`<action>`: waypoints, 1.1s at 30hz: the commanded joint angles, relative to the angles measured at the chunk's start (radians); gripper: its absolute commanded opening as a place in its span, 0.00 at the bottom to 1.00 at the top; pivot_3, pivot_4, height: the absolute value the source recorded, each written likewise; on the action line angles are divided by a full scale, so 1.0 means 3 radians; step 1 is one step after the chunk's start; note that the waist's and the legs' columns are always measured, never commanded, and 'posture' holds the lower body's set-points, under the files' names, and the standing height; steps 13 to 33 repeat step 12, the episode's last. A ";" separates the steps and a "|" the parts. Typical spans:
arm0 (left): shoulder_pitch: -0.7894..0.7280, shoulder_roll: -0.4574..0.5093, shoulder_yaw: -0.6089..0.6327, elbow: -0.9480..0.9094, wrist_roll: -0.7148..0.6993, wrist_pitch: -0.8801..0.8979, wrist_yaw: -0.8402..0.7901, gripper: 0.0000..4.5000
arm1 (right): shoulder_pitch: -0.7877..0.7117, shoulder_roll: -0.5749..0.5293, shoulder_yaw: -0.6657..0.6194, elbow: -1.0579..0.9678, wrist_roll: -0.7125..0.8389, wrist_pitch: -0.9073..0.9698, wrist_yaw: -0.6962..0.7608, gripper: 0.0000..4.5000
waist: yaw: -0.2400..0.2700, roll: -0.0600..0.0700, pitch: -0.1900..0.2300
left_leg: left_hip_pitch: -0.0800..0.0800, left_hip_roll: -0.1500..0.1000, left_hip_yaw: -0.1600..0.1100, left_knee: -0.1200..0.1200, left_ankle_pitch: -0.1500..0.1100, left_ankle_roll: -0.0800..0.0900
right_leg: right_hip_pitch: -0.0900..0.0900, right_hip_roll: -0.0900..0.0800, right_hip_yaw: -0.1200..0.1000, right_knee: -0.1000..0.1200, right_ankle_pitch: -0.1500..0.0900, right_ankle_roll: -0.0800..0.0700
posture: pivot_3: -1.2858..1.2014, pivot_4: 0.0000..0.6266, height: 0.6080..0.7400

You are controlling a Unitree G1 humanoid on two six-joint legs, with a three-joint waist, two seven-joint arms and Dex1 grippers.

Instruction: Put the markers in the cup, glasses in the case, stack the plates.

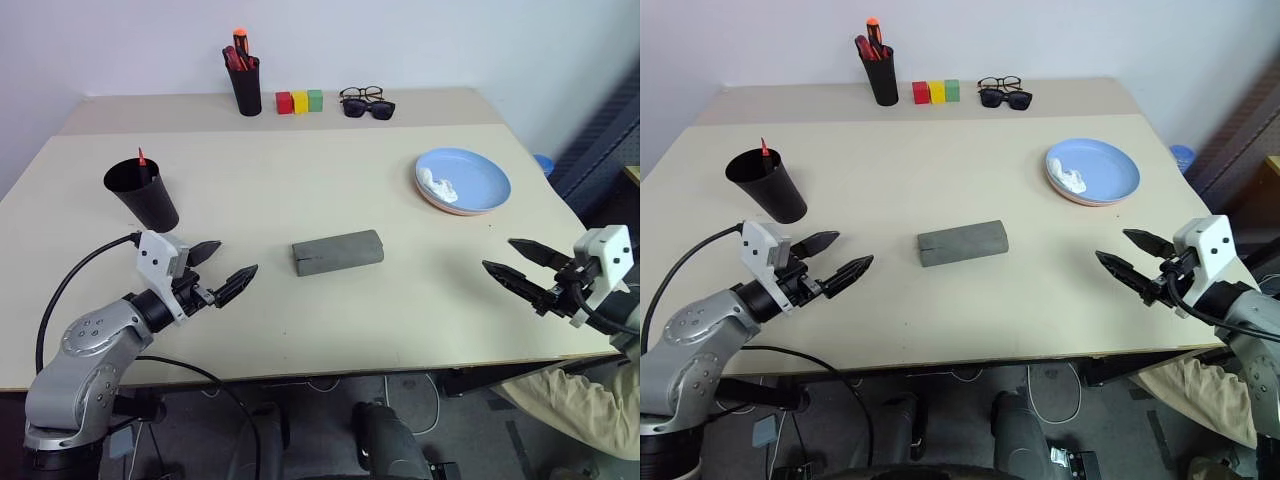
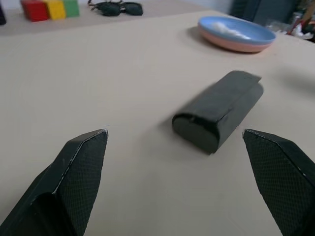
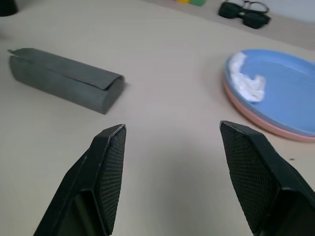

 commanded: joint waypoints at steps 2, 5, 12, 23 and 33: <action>0.0067 0.0018 -0.0016 -0.0042 0.0094 -0.0211 0.0006 1.00 | 0.0041 0.0093 -0.0037 -0.0094 -0.0015 -0.0109 -0.0102 0.68 | 0.0004 0.0000 0.0000 | -0.0009 0.0000 0.0001 -0.0002 -0.0001 0.0003 | -0.0004 0.0000 0.0000 -0.0006 0.0006 -0.0009 | 0.52 0.24 1.00; 0.0107 -0.0032 -0.0091 0.0036 0.0257 -0.0445 0.0024 1.00 | 0.0063 0.0163 0.0024 -0.0064 -0.0091 -0.0208 -0.0141 0.68 | 0.0006 0.0000 0.0000 | -0.0017 -0.0001 0.0002 -0.0001 -0.0002 0.0004 | -0.0011 0.0000 0.0000 -0.0006 0.0006 -0.0009 | 0.52 0.24 1.00; 0.0232 -0.0036 -0.0171 0.0095 0.0278 -0.0613 -0.0110 1.00 | 0.0131 0.0287 0.0109 -0.0032 -0.0185 -0.0361 -0.0191 0.68 | 0.0003 0.0000 0.0000 | -0.0017 0.0000 0.0002 0.0001 -0.0002 0.0004 | -0.0011 0.0000 0.0000 -0.0007 0.0006 -0.0008 | 0.52 0.24 1.00; 0.0232 -0.0036 -0.0171 0.0095 0.0278 -0.0613 -0.0110 1.00 | 0.0131 0.0287 0.0109 -0.0032 -0.0185 -0.0361 -0.0191 0.68 | 0.0003 0.0000 0.0000 | -0.0017 0.0000 0.0002 0.0001 -0.0002 0.0004 | -0.0011 0.0000 0.0000 -0.0007 0.0006 -0.0008 | 0.52 0.24 1.00; 0.0232 -0.0036 -0.0171 0.0095 0.0278 -0.0613 -0.0110 1.00 | 0.0131 0.0287 0.0109 -0.0032 -0.0185 -0.0361 -0.0191 0.68 | 0.0003 0.0000 0.0000 | -0.0017 0.0000 0.0002 0.0001 -0.0002 0.0004 | -0.0011 0.0000 0.0000 -0.0007 0.0006 -0.0008 | 0.52 0.24 1.00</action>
